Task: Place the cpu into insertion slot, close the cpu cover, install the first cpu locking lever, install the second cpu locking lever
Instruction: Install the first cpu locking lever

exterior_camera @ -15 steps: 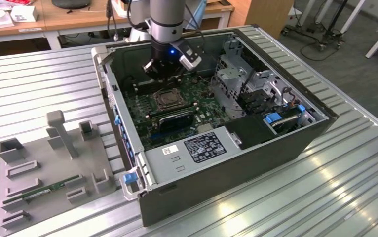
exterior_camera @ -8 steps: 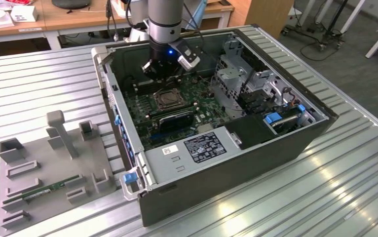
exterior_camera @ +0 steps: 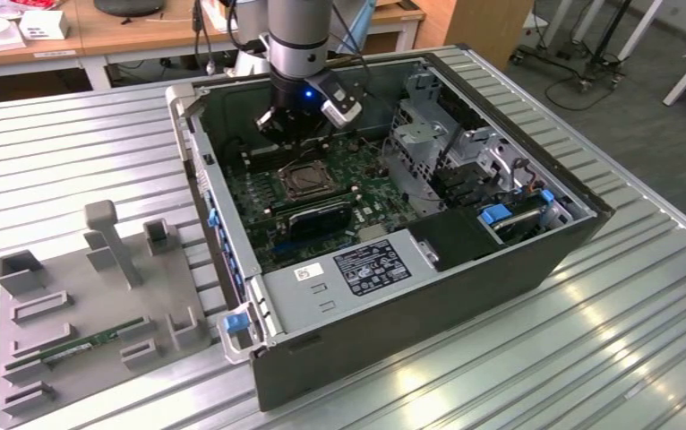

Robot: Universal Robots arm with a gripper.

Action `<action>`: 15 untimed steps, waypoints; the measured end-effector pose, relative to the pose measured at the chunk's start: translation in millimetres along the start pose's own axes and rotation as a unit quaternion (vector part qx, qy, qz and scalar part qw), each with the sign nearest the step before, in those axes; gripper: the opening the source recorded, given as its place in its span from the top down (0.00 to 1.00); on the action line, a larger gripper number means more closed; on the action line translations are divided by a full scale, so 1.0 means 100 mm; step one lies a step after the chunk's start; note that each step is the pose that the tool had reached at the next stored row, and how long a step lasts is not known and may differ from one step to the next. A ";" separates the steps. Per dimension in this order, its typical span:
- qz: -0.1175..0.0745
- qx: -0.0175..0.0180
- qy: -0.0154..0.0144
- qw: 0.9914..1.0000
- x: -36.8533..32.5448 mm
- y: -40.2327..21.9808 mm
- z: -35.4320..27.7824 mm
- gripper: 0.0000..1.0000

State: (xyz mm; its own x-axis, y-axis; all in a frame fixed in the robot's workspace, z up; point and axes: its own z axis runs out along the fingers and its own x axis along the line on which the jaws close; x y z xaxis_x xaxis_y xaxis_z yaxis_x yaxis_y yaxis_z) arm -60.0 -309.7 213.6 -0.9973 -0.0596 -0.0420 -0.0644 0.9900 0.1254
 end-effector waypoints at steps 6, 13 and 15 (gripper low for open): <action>0.000 -0.002 0.000 1.000 -0.002 0.000 0.000 0.89; 0.000 -0.002 0.000 1.000 -0.026 -0.002 0.003 0.89; 0.000 -0.002 0.000 1.000 -0.028 -0.002 0.008 0.89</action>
State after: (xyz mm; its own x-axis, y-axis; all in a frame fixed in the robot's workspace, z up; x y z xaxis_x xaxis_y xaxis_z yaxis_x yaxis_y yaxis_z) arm -57.2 -309.6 212.8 -0.9973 -0.0594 -0.0423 -0.0644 0.9896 0.1287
